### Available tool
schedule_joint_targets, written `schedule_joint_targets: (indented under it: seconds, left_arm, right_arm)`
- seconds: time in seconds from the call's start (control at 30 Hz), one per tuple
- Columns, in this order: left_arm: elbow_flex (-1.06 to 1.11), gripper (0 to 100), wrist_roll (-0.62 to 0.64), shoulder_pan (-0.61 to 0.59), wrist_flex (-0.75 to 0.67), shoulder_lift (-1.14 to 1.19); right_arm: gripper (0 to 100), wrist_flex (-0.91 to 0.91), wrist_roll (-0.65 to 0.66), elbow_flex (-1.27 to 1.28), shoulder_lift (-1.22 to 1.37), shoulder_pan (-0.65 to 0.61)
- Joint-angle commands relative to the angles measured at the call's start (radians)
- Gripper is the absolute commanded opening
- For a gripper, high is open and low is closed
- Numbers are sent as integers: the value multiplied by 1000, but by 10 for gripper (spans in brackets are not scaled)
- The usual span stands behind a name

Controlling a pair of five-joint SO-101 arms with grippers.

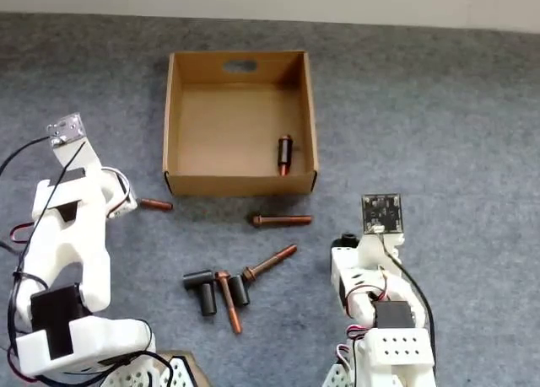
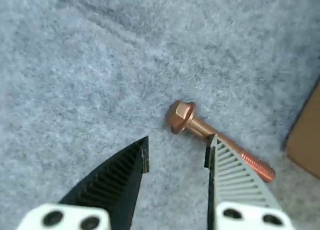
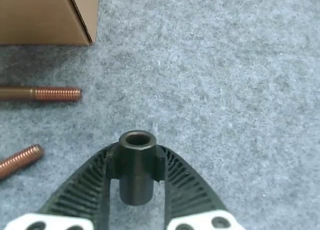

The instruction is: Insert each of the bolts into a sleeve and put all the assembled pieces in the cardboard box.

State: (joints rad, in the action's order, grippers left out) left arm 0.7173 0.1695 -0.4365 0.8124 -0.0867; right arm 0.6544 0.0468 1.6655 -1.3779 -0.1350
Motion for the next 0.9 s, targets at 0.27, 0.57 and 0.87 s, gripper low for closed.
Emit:
schedule_joint_targets:
  seconds: [0.27, 0.57, 0.87]
  left_arm:
    - [-30, 196, 112, 116, -11, 4]
    - [-30, 197, 117, 116, -9, -5]
    - [-168, 197, 130, 117, 110, -5]
  right_arm:
    - [6, -19, -2, -8, -12, 12]
    - [6, -19, -2, -12, -12, 7]
    - [6, -21, -2, -12, -12, 7]
